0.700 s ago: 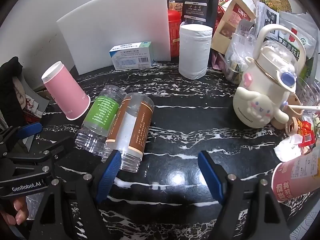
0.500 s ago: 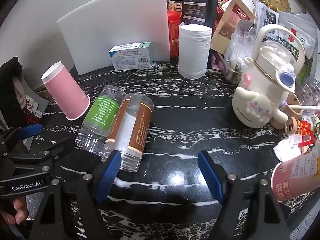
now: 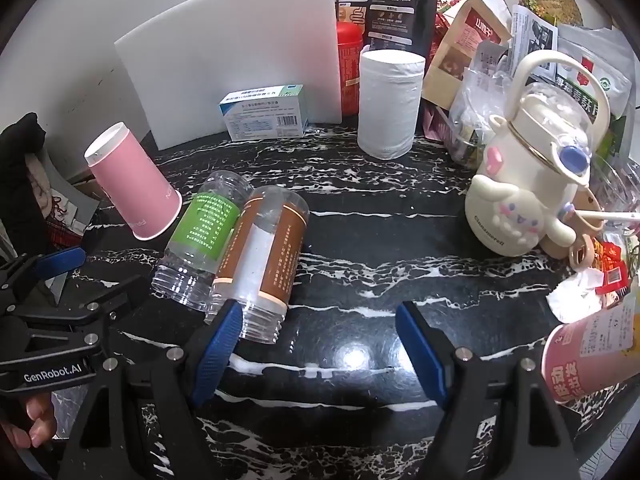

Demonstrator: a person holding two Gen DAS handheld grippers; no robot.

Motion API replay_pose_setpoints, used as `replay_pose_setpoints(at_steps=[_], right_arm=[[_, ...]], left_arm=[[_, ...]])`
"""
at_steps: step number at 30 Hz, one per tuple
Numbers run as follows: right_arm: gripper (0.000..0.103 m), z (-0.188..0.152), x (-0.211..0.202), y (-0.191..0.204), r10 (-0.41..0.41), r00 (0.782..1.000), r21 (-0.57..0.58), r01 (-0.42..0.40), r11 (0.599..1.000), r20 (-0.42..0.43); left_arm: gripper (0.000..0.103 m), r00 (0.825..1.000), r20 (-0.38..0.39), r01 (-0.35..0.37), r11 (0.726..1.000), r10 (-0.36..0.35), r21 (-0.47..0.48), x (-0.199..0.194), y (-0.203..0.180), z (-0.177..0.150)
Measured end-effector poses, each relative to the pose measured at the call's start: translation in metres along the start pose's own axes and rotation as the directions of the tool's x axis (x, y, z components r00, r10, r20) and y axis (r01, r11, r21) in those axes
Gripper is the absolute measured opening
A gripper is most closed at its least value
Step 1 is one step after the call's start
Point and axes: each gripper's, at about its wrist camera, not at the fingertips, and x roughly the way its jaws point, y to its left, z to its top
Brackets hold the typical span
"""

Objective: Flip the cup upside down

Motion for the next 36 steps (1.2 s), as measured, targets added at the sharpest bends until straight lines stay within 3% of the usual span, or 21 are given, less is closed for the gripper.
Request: replay_pose_setpoints(at_steps=[36], right_arm=[[0.079,-0.0004,-0.0003,0.0017,0.0,1.0,-0.004,0.0,1.0,0.0]], left_arm=[[0.097,1.0,-0.008,-0.008,1.0,0.008,-0.003,-0.0013,0.0036,0.0008]])
